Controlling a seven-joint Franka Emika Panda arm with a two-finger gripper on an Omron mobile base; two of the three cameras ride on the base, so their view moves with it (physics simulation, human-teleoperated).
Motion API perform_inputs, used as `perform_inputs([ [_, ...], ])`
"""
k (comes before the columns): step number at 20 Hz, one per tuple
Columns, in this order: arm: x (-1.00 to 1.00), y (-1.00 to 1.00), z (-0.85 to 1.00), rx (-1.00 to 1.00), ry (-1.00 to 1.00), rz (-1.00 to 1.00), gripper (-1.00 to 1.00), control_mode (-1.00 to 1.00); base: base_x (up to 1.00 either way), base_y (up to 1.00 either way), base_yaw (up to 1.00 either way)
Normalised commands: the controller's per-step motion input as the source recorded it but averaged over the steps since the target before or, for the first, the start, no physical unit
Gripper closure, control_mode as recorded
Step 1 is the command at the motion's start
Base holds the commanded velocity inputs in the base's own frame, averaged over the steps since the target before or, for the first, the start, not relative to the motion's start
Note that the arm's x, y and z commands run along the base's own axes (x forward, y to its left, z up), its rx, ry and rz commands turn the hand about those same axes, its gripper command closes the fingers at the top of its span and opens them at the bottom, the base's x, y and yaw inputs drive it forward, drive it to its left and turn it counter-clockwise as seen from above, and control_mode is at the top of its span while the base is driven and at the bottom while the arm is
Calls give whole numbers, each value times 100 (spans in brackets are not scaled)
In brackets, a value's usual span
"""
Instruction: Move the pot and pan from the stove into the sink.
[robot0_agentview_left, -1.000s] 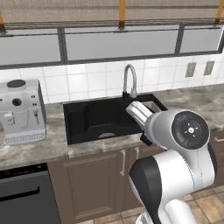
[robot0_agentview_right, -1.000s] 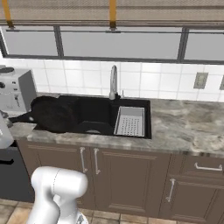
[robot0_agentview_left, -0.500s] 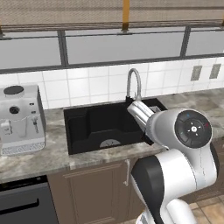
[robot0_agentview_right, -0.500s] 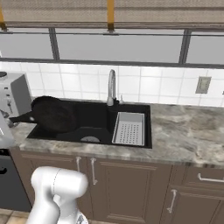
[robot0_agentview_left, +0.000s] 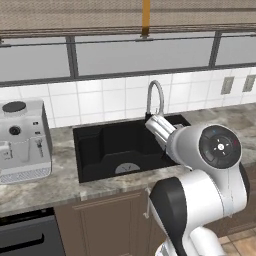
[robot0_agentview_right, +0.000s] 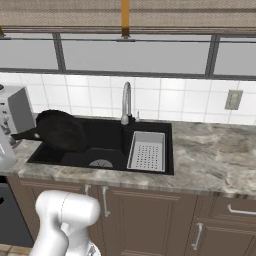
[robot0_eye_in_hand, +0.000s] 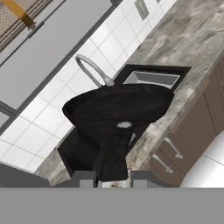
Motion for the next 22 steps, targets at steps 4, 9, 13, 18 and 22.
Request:
perform_inputs([
  [4,0,0,-1,0,0,0,100,-100,0,0,0],
  [9,3,1,-18,0,5,2,100,-100,0,0,0],
  [13,9,1,-23,0,14,5,100,-100,0,0,0],
  [18,29,3,-21,0,17,3,100,-100,0,0,0],
  [22,51,3,-20,-1,18,0,100,-100,0,0,0],
])
